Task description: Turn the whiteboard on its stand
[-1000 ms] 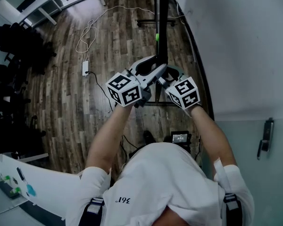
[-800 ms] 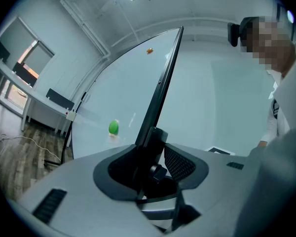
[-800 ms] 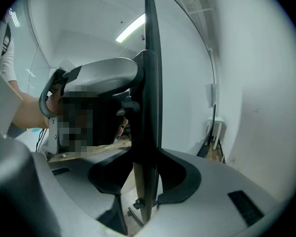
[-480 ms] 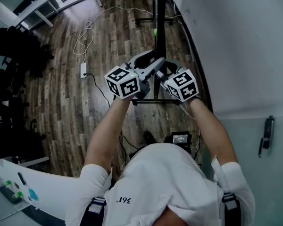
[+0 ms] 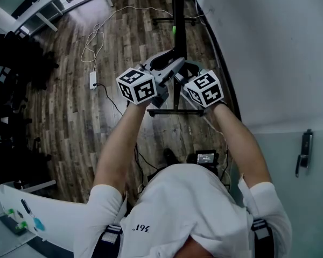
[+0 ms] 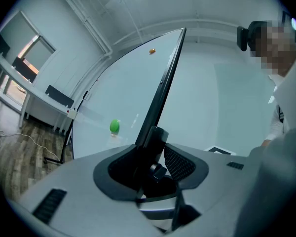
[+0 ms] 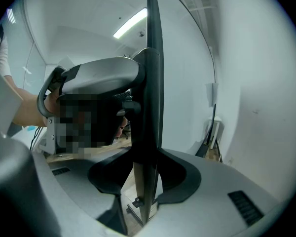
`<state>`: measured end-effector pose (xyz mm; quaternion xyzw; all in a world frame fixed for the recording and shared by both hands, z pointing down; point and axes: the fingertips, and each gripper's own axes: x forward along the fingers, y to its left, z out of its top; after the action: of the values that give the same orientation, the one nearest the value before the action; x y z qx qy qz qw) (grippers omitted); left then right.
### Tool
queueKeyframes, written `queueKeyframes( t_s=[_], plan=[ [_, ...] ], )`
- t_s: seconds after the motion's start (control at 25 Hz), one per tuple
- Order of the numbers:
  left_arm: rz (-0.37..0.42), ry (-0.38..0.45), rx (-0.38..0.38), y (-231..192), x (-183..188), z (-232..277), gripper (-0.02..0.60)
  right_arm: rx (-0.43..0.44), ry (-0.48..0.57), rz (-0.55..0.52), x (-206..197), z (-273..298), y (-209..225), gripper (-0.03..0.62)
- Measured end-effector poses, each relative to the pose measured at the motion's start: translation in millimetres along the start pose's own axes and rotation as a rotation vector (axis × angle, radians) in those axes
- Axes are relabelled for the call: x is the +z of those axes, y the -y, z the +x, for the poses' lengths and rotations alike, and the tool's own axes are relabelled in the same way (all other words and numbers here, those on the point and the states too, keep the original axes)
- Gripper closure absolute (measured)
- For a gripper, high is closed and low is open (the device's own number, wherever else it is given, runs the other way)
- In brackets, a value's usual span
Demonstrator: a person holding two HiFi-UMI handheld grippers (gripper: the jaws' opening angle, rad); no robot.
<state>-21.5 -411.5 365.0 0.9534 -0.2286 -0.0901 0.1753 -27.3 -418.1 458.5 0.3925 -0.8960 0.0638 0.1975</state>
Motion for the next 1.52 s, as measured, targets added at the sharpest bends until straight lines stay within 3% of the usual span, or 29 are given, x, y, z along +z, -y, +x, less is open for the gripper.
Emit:
queueKeyframes(
  t_s=[1.08, 1.52],
  plan=[
    [-0.044, 0.051, 0.034, 7, 11, -17, 0.403, 0.010, -0.012, -0.004, 10, -5, -16, 0.424],
    [-0.044, 0.056, 0.041, 35, -7, -18, 0.403, 0.033, -0.003, -0.022, -8, -31, -26, 0.424]
  ],
)
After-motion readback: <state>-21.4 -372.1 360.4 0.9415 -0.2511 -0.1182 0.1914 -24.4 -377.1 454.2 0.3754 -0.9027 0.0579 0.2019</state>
